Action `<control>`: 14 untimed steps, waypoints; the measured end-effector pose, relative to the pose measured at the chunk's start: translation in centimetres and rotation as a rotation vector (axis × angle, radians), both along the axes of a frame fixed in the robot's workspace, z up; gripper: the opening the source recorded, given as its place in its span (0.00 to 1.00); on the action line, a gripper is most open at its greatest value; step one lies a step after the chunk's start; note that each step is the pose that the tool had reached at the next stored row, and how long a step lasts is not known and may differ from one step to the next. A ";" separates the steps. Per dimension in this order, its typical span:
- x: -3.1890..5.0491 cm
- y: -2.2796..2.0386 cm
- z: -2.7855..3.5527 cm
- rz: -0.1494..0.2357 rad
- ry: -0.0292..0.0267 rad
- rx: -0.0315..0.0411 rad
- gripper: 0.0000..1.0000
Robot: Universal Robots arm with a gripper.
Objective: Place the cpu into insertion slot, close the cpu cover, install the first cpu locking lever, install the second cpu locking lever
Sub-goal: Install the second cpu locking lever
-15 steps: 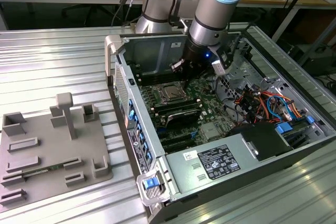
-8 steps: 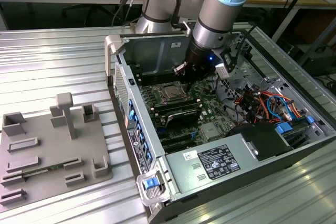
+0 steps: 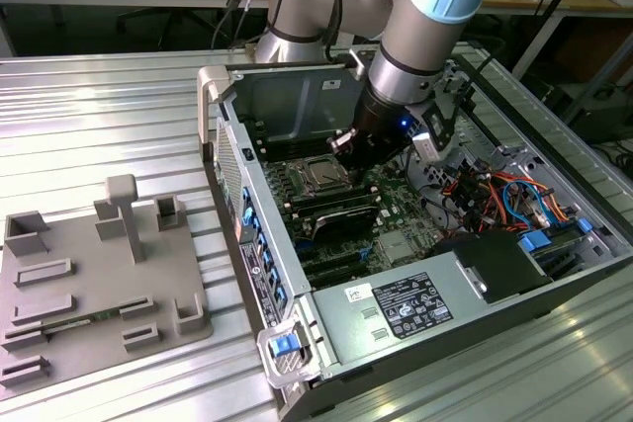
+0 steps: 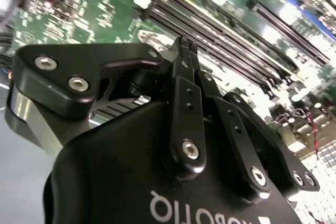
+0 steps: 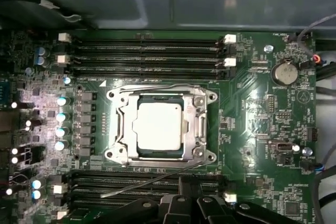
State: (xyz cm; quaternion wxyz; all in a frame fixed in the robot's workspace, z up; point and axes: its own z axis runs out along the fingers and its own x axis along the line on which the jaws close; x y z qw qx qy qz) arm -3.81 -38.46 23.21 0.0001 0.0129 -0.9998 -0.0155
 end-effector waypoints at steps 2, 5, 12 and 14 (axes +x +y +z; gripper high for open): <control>-0.45 -0.07 0.00 0.000 0.0000 0.0012 0.11; -1.08 -0.08 0.01 0.000 0.0001 0.0035 0.11; -4.01 -0.07 -0.08 0.000 0.0000 0.0041 0.11; -4.30 -0.07 -0.13 0.000 0.0000 0.0041 0.11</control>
